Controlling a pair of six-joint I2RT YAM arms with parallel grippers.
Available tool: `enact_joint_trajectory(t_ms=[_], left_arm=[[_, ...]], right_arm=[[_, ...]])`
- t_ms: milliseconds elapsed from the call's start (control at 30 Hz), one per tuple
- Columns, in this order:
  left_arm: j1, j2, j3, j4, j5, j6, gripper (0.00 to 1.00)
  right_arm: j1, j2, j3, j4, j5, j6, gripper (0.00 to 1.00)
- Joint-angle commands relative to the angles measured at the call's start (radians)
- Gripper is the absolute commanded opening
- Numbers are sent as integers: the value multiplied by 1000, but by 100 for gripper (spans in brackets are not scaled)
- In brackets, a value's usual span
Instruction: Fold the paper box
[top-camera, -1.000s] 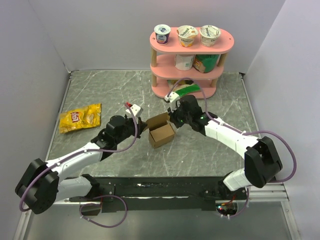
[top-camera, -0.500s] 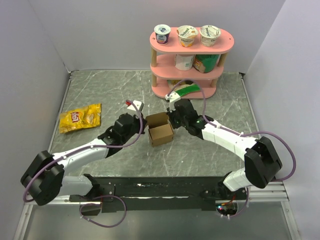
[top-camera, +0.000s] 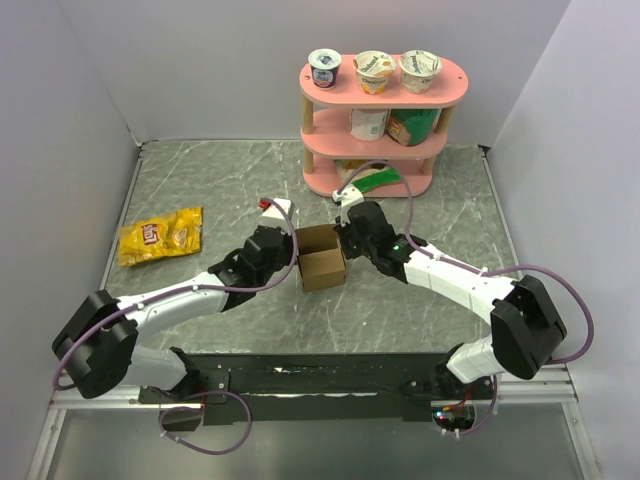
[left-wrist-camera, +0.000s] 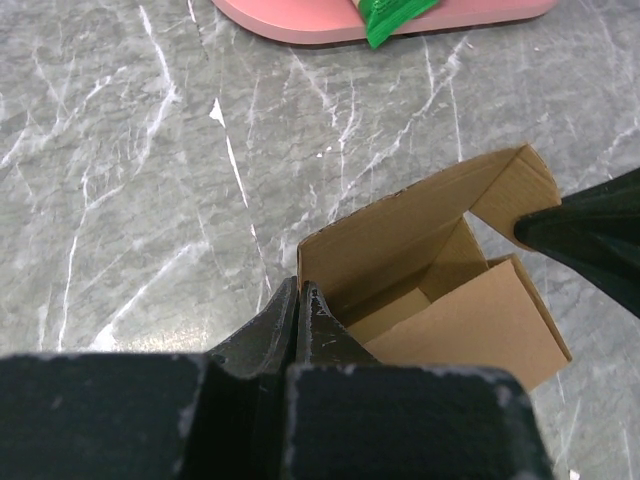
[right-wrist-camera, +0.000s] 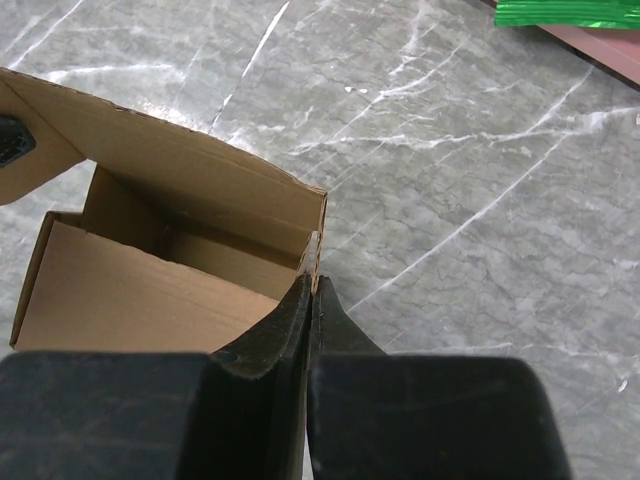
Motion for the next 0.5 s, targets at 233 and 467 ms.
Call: enact_joint_trajectory(t_ms=[233,467], left_arm=[[-34,-9,15,30,84,22,18],[-34,-110,-68,101,181,107,74]], right_arm=[[20,-57,-12,-3,-1,21,20],[17,-146,-19,-21,-15,-27,87]])
